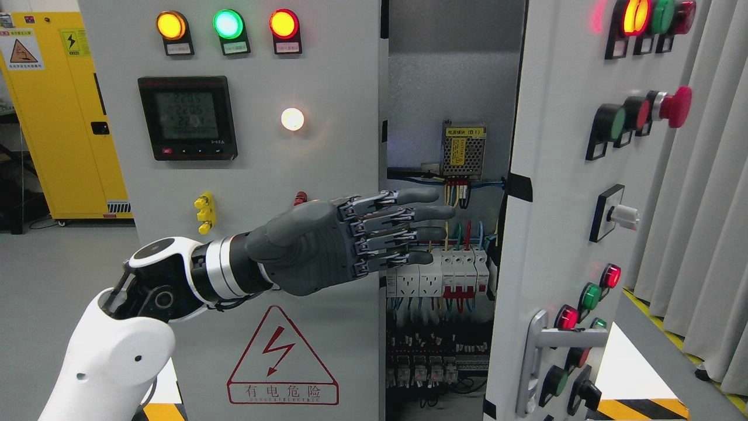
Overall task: Open door with both hands
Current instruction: 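Raise the left hand into the gap between the two doors, then push the push-button door outward with the left hand's fingers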
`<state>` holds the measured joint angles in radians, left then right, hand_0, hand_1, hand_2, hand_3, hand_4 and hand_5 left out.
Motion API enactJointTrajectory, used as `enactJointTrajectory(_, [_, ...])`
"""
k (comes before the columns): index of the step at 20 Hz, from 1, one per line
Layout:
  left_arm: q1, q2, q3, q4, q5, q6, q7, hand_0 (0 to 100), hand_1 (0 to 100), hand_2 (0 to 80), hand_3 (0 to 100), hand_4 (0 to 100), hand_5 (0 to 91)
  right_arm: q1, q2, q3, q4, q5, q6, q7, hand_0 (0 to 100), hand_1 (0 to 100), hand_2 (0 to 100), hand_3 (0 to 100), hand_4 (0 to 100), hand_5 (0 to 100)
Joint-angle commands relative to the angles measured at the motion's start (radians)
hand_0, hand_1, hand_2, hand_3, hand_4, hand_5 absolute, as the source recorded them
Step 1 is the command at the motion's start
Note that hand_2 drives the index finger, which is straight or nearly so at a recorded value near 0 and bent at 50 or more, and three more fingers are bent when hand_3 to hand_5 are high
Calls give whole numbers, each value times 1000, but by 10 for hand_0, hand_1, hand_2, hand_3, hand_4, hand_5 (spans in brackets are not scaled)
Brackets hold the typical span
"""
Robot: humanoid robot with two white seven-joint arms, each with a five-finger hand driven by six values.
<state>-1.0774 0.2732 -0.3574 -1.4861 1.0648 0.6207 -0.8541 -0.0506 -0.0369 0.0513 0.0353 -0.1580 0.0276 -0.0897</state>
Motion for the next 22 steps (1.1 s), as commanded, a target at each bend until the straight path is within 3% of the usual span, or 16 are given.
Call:
enactJointTrajectory(1, [-46,-166,-69,101,-51,2,-2,120,556,0,0,0,0,0,0,1,0,0,0,1,0,500,40,0,0,0])
enactJointTrajectory(22, [-72,-308,-109,165,-124,1,0,120,556,0,0,0,0,2,0,1,0,0,0,-1,0,500,40,0,0,0])
